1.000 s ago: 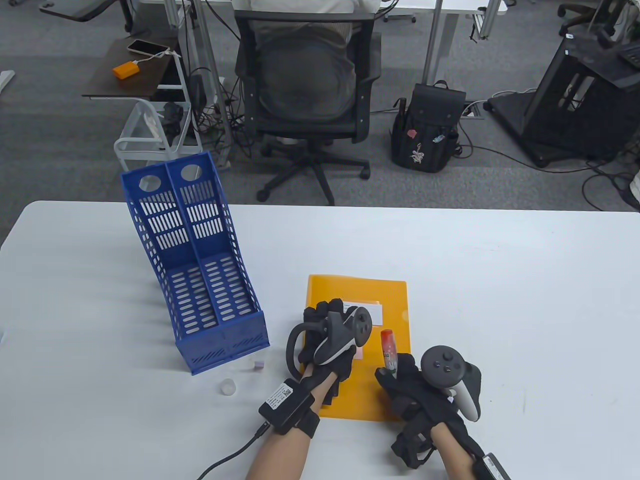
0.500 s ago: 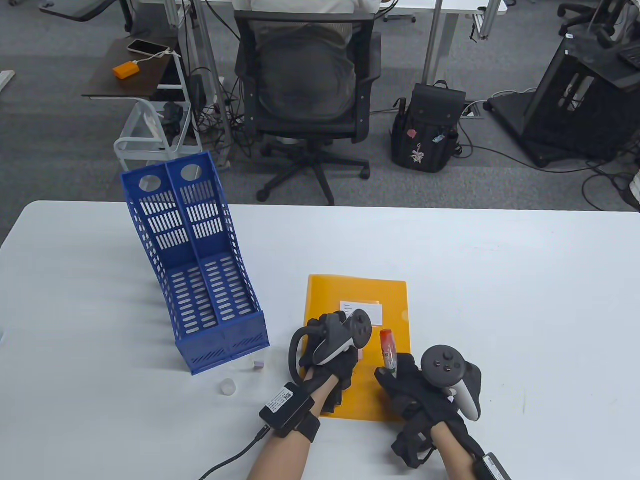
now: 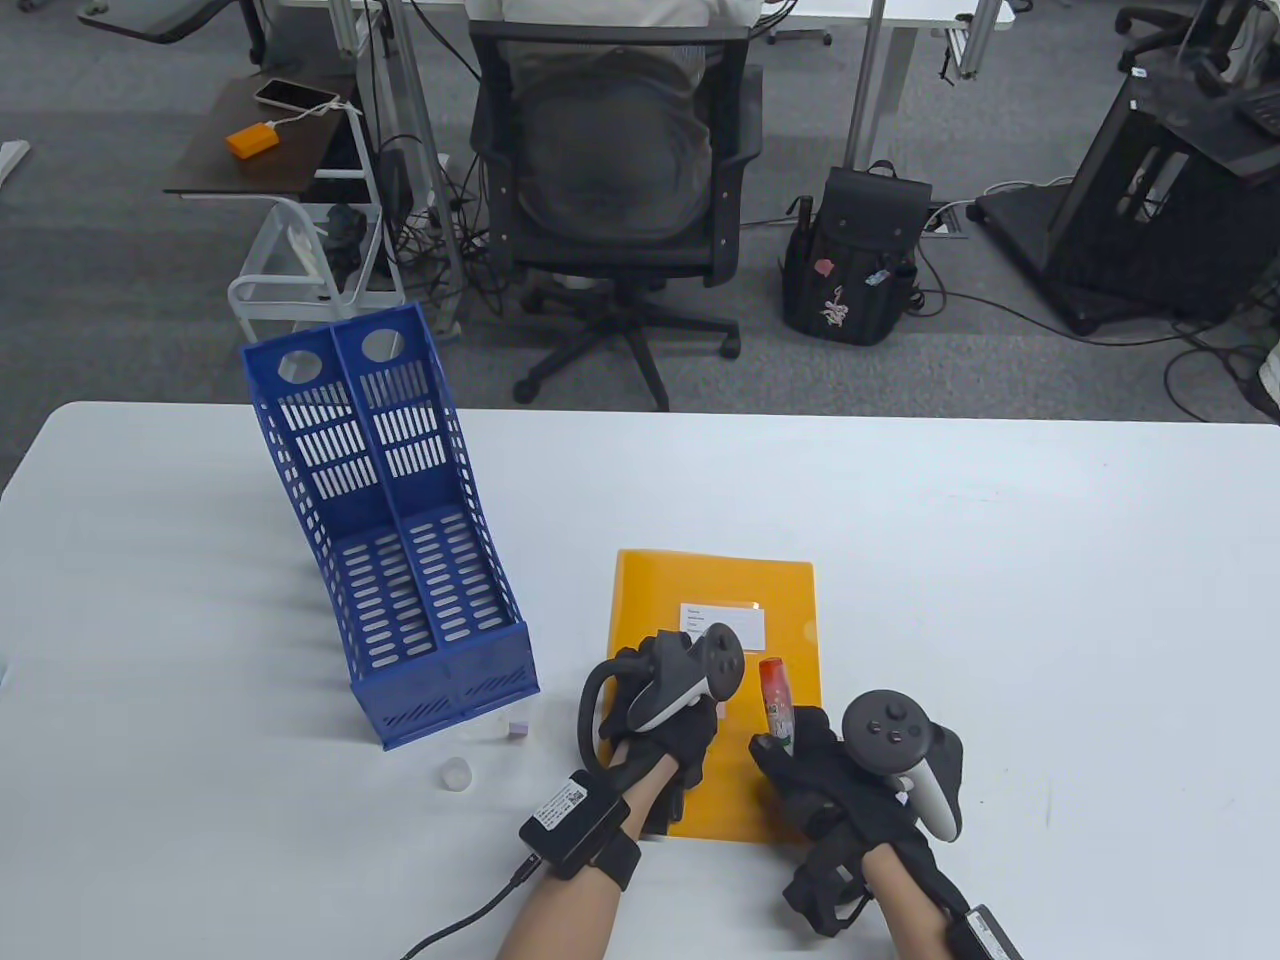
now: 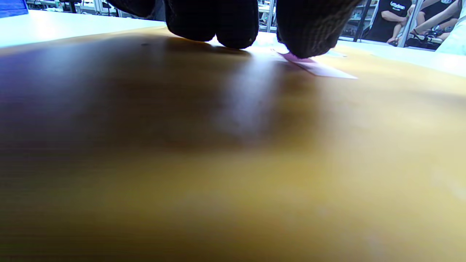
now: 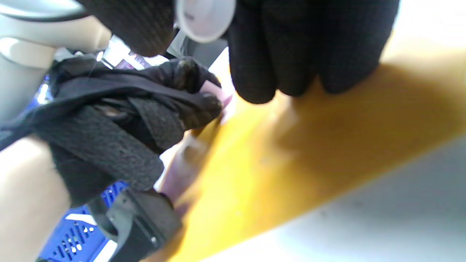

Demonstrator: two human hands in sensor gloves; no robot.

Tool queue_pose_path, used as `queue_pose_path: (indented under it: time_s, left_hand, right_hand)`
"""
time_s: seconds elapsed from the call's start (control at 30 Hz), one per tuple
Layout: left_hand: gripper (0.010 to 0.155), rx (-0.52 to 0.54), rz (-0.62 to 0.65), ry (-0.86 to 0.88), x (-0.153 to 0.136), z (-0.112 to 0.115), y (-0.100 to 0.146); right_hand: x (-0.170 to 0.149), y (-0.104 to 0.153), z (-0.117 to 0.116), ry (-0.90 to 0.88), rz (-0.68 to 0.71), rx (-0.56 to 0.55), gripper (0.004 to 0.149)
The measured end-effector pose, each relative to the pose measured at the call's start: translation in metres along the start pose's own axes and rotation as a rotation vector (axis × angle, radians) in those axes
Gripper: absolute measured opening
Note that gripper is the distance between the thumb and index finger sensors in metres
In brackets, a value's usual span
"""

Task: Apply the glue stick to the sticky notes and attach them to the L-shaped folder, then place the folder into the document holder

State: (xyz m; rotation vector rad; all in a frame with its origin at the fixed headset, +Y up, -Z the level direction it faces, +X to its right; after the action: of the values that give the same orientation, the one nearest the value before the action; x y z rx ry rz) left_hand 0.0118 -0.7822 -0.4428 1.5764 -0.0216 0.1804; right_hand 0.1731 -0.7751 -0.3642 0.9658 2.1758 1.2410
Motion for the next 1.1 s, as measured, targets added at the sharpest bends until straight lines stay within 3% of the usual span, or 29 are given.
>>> queue_pose_path:
  time_s: [0.77,1.1]
  left_hand:
    - [0.043,-0.126,-0.001,0.086,-0.0051,0.0006,-0.0011]
    - [0.039,-0.058,-0.022,0.020,-0.0018,-0.0009,-0.0037]
  right_hand:
    - [-0.0001,0.0000,-0.0004,0.001,0.001,0.004,0.063]
    - [-0.0002,0.0003,0.0001,-0.009,-0.002,0.002,0.063]
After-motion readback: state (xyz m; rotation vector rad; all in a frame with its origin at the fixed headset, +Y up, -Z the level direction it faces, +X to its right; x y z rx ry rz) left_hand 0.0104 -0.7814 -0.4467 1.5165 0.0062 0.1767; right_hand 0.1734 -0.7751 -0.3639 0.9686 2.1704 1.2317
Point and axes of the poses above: the tracker on the back of each hand, its own x axis roughly to the thumb side, its own y axis roughly from the fingertips to the wrist, z = x × y, the point moved 5 cm from there along -y, roughly from the wrist to the fingertips, and after that the axes turned 15 degrees about x, right-handed, at the moved point
